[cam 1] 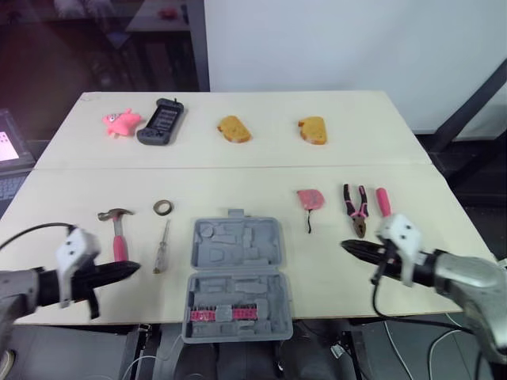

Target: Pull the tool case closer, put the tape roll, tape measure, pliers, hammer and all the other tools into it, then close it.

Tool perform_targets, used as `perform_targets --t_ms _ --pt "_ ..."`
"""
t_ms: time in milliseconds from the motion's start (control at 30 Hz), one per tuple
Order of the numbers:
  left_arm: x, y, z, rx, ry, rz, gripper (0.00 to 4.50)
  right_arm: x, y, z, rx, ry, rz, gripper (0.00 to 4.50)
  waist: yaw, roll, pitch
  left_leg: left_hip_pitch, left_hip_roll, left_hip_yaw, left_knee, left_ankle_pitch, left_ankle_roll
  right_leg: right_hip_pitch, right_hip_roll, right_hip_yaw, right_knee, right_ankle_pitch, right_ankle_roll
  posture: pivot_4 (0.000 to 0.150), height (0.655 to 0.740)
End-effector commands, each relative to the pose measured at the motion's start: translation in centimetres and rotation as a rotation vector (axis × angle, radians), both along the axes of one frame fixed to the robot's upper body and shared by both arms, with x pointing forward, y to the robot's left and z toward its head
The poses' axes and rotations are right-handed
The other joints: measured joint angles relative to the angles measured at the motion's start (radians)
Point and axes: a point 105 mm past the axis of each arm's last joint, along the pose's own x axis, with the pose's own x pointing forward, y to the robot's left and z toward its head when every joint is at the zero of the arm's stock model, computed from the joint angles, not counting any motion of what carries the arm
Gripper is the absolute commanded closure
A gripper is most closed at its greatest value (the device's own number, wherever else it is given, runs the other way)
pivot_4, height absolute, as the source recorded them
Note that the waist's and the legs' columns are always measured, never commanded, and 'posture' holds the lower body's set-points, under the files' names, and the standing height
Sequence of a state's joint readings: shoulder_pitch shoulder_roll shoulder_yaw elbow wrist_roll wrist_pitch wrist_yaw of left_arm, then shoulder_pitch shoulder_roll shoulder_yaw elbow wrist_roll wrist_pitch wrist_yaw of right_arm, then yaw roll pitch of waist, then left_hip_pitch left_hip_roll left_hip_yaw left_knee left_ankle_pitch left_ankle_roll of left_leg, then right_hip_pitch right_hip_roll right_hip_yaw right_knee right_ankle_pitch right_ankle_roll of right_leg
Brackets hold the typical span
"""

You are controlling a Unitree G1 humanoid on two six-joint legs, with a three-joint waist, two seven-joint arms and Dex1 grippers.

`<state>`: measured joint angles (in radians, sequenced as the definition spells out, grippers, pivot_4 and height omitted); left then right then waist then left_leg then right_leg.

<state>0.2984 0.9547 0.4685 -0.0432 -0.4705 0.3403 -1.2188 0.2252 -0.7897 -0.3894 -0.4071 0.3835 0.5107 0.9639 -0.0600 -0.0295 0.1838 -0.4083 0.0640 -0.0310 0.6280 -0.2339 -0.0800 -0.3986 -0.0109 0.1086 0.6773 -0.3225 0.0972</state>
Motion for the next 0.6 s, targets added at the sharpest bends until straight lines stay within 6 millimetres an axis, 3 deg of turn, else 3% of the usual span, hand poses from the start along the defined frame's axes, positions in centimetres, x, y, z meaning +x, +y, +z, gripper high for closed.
perform_targets --t_ms 33,200,333,600 --pt "-0.3 5.1 1.8 0.056 -0.051 0.158 2.58 -1.5 -4.0 2.4 0.046 -0.044 -0.093 2.6 0.0 0.0 0.0 0.0 0.0 0.0 0.0 0.0 0.0 0.0 0.0 0.0 0.0 0.0 0.0 0.15 0.74" --pt "-1.5 11.1 1.6 0.102 -0.07 0.367 0.03 -4.1 -9.0 2.3 0.016 -0.022 -0.229 0.11 -0.001 0.0 0.0 0.001 0.0 0.001 0.0 0.0 0.0 0.001 -0.001 0.0 -0.001 -0.002 -0.004 0.15 0.74" --pt "-2.3 12.3 0.6 0.15 -0.05 0.375 0.01 -4.6 -10.3 1.6 -0.017 -0.011 -0.249 0.05 -0.01 0.0 0.0 0.001 0.0 0.003 -0.002 0.0 0.0 0.001 -0.002 0.0 -0.006 -0.002 -0.005 0.15 0.74" --pt "-2.0 12.0 0.0 0.125 -0.073 0.375 0.01 -4.2 -9.4 1.1 -0.02 -0.008 -0.221 0.05 -0.008 0.0 0.0 0.001 0.001 0.003 -0.005 0.0 0.0 0.001 -0.001 0.0 -0.006 -0.001 -0.005 0.15 0.74"
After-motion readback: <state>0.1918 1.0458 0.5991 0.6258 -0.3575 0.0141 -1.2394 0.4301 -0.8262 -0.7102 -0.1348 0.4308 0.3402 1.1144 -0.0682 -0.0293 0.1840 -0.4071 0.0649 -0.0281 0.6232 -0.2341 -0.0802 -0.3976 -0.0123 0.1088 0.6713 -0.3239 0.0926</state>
